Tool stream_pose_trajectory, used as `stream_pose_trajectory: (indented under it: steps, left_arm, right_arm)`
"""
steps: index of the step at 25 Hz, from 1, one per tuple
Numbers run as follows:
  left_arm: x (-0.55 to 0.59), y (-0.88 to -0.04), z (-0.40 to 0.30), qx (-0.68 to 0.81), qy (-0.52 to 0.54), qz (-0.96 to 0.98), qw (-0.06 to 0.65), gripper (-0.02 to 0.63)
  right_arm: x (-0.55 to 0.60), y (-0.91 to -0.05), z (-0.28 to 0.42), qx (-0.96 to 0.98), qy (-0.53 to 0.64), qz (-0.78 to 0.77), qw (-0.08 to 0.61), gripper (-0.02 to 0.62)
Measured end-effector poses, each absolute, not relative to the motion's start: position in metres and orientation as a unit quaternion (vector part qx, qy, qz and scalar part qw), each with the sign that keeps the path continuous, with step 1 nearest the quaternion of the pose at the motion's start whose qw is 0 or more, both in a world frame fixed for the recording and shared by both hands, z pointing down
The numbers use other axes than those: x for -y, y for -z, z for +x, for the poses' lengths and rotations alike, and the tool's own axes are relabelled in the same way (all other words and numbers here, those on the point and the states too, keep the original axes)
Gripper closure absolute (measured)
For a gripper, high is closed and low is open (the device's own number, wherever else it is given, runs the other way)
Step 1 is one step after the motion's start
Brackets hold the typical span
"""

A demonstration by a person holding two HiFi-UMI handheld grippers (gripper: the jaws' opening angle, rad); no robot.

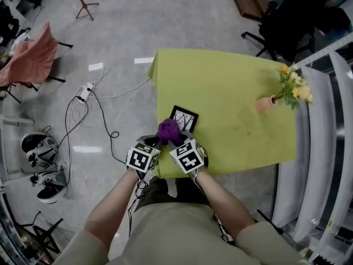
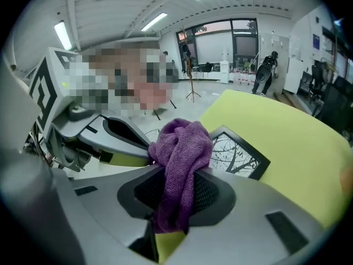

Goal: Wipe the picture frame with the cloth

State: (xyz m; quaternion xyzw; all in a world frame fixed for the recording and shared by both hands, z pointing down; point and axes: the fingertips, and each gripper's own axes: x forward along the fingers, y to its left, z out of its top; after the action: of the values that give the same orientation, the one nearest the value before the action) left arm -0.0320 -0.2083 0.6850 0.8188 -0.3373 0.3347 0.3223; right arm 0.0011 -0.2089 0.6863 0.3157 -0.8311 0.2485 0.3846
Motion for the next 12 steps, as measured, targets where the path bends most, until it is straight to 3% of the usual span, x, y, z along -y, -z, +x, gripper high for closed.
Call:
stream_pose_trajectory:
  steps: [12]
  left_arm:
    - [0.207, -0.688, -0.031, 0.327, -0.365, 0.818, 0.300, 0.595]
  right_arm:
    - [0.171, -0.686, 0.083, 0.787, -0.266, 0.356, 0.428, 0.488]
